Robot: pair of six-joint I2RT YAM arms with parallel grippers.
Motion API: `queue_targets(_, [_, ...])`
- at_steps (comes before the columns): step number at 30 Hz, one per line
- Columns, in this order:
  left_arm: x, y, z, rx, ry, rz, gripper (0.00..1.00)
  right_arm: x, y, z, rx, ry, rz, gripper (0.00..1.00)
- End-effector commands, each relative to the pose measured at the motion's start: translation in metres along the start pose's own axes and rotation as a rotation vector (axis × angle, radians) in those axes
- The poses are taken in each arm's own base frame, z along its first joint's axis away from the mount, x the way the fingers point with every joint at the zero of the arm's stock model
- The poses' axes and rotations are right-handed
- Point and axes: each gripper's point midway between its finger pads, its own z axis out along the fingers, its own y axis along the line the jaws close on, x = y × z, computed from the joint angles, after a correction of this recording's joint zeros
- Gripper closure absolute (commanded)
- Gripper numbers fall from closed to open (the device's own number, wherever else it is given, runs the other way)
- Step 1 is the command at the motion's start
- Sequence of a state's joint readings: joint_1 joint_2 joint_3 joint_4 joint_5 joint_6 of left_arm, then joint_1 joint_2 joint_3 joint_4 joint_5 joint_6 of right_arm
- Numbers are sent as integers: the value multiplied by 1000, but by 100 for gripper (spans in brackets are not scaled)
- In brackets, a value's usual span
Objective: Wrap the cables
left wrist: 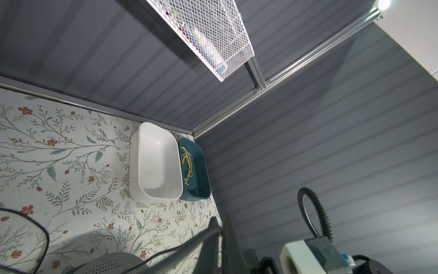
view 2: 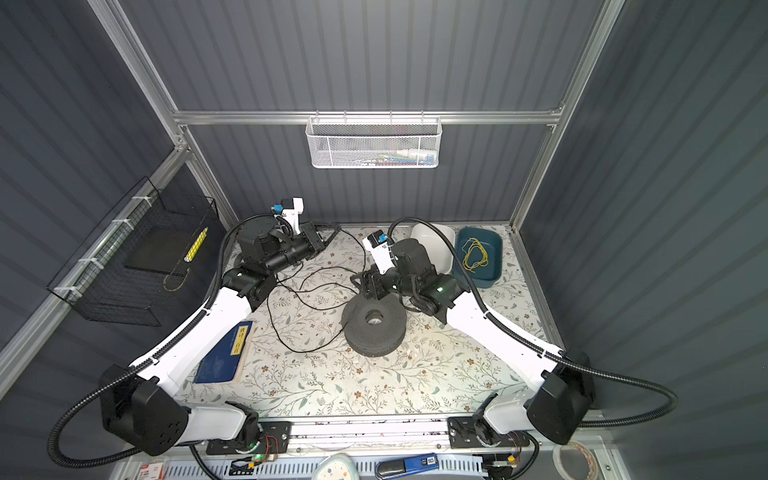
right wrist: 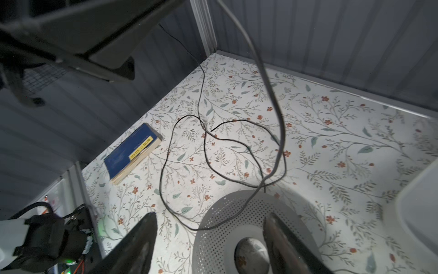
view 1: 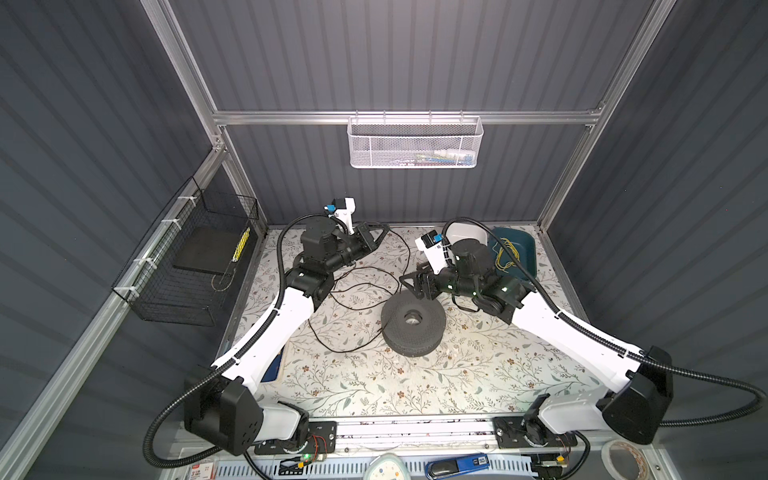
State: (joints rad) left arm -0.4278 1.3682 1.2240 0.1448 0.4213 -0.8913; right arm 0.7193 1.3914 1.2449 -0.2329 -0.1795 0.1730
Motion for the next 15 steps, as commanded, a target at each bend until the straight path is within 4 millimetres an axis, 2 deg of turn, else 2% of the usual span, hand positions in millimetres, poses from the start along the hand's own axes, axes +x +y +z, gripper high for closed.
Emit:
queue_targets(1, [-2, -26, -5, 53, 17, 69, 100, -3, -26, 3, 147, 3, -44, 25])
queue_targets(4, [1, -34, -10, 72, 28, 80, 100, -8, -41, 12, 200, 5, -26, 24])
queue_targets(8, [0, -43, -20, 79, 25, 101, 100, -9, -55, 43, 196, 41, 20, 27])
queue_targets(11, [-5, -53, -33, 65, 2, 142, 100, -16, -67, 58, 236, 33, 60, 39])
queue_targets(15, [-20, -68, -56, 20, -57, 215, 100, -28, -78, 63, 243, -29, 124, 57])
